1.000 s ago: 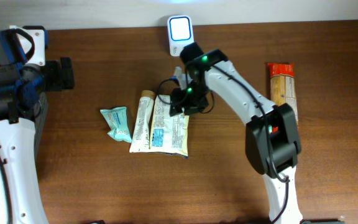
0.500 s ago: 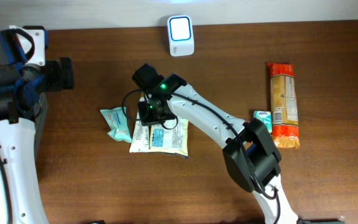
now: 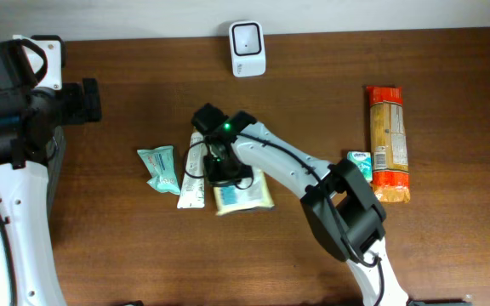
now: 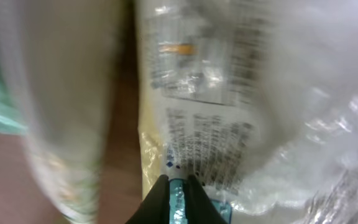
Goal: Scan the item barcode
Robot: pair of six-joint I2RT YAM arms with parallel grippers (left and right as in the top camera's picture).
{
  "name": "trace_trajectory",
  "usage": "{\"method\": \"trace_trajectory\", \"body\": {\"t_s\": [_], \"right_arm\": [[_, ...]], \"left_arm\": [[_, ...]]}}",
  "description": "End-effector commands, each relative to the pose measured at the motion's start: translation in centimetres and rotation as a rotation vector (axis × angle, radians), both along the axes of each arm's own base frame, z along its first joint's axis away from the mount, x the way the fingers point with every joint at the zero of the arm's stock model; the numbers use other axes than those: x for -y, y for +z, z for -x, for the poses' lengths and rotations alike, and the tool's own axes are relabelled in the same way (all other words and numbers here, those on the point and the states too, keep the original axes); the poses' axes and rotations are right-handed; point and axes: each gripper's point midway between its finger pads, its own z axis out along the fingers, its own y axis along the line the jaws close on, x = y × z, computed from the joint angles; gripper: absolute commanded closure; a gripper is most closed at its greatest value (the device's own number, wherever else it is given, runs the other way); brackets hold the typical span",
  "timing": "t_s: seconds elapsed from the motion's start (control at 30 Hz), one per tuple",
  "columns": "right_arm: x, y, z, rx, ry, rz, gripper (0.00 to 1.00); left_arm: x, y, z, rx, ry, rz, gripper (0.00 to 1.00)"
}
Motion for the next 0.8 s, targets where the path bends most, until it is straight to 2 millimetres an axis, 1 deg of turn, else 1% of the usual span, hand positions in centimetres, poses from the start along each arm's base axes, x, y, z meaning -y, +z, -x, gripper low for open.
{"method": "trace_trajectory", "body": {"t_s": [0.0, 0.03, 0.1, 0.17, 0.2, 0.23, 0.27, 0.33, 0.37, 0.4, 0.43, 0.47, 0.5, 0.57, 0.67, 0.77], "right_arm": [[5.0, -0.2, -2.0, -0.032, -0.018, 0.045, 0.84], [6.8, -0.1, -2.7, -0.041, -0.012, 0.05, 0.75], [9.8, 0.5, -4.0, -0.052, 0.006, 0.053, 0.64], [11.3, 1.5, -5.4, -0.032, 0.008, 0.039, 0.56], [11.6, 2.2, -6.2, -0.011, 0.011, 0.028, 0.55], [11.7, 3.3, -7.3, 0.024, 0.014, 0.01, 0.55], [11.6, 4.3, -8.2, 0.06, 0.008, -0.004, 0.55], [10.6, 6.9, -10.3, 0.15, 0.008, -0.042, 0.53], [10.0, 7.5, -10.9, 0.179, 0.013, -0.056, 0.54], [9.5, 7.6, -11.0, 0.186, 0.019, -0.071, 0.54], [8.8, 7.4, -10.6, 0.176, 0.031, -0.086, 0.54], [8.3, 7.2, -10.3, 0.169, 0.039, -0.086, 0.58], [7.7, 6.8, -9.9, 0.165, 0.05, -0.085, 0.65], [7.1, 5.5, -9.4, 0.157, -0.004, -0.054, 0.77], [6.4, 3.6, -8.6, 0.138, -0.045, -0.039, 0.77], [5.9, 1.7, -7.3, 0.113, -0.032, -0.031, 0.76]], "left_arm": [[0.1, 0.4, 0.1, 0.011, -0.013, -0.007, 0.01], [0.1, 0.4, 0.1, 0.011, -0.013, -0.007, 0.01], [0.1, 0.4, 0.1, 0.011, -0.013, -0.007, 0.01], [0.1, 0.4, 0.1, 0.011, -0.013, -0.007, 0.01], [0.1, 0.4, 0.1, 0.011, -0.013, -0.007, 0.01], [0.1, 0.4, 0.1, 0.011, -0.013, -0.007, 0.01], [0.1, 0.4, 0.1, 0.011, -0.013, -0.007, 0.01], [0.1, 0.4, 0.1, 0.011, -0.013, -0.007, 0.01], [0.1, 0.4, 0.1, 0.011, -0.013, -0.007, 0.01], [0.1, 0.4, 0.1, 0.01, -0.013, -0.006, 0.01], [0.1, 0.4, 0.1, 0.011, -0.013, -0.007, 0.01], [0.1, 0.4, 0.1, 0.011, -0.013, -0.007, 0.01], [0.1, 0.4, 0.1, 0.011, -0.013, -0.007, 0.01], [0.1, 0.4, 0.1, 0.011, -0.013, -0.007, 0.01], [0.1, 0.4, 0.1, 0.011, -0.013, -0.007, 0.01], [0.1, 0.4, 0.1, 0.011, -0.013, -0.007, 0.01]]}}
